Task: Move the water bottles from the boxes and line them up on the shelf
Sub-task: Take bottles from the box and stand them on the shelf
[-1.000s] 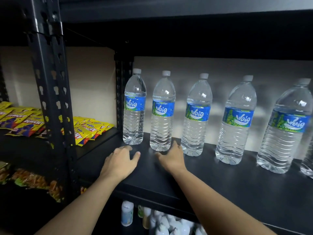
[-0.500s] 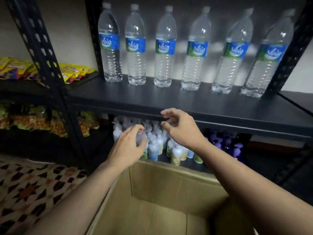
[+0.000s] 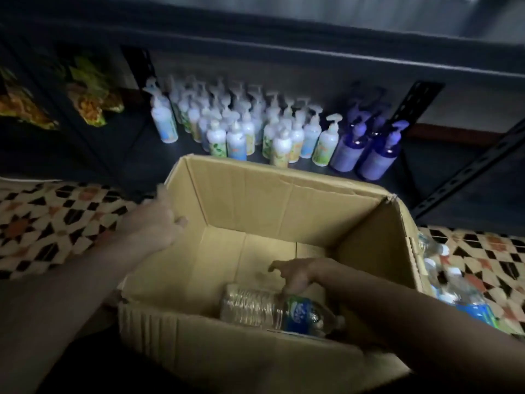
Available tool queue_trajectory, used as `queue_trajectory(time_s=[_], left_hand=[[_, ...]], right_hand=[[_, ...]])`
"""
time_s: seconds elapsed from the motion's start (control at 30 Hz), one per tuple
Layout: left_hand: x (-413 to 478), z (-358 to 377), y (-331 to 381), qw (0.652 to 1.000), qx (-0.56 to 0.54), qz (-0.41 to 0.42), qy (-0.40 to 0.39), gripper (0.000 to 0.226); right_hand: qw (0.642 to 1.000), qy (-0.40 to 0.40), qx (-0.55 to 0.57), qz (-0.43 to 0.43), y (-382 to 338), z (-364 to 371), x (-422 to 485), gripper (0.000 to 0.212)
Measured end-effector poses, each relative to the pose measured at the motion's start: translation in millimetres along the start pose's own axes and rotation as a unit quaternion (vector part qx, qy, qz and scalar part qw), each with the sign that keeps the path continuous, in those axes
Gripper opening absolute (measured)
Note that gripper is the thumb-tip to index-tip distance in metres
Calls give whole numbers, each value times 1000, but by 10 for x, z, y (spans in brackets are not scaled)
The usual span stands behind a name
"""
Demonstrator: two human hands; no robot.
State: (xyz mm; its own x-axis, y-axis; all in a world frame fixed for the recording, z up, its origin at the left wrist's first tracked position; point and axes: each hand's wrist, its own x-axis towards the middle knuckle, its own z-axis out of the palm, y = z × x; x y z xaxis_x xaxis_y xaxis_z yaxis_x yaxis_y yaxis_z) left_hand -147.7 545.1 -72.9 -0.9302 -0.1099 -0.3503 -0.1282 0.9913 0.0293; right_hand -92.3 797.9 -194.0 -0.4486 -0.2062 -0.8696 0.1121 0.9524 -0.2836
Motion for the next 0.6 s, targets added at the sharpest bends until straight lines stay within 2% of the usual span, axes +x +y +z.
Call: queue_trajectory(time_s=[0.1,0.17,0.3,0.4,0.5,0.53,0.6], left_hand=[[118,134,-52,998,-21,41,53,59],[166,227,-93,992,-50,60,101,52],[264,353,-171,984,-97,77,128,47],[304,394,-188,984,-91,73,133,48],[323,408,-188,985,-83,74,132,49],[324,412,-192,985,-80,74,131,51],[323,413,-200,986,-77,74,128,51]], right_hand=[[998,-49,27,-8,123,330,486,92],[999,-43,17,-20,139,530,737,86],[997,-39,-47,-47,134,618,1048,112],[990,-55,-109,-71,35,490,1102,109],[976,8,-204,-76,-54,430,1105,113],[960,53,-262,-82,-82,414,1093,107],[905,141,-389,-101,-159,356,1079,88]])
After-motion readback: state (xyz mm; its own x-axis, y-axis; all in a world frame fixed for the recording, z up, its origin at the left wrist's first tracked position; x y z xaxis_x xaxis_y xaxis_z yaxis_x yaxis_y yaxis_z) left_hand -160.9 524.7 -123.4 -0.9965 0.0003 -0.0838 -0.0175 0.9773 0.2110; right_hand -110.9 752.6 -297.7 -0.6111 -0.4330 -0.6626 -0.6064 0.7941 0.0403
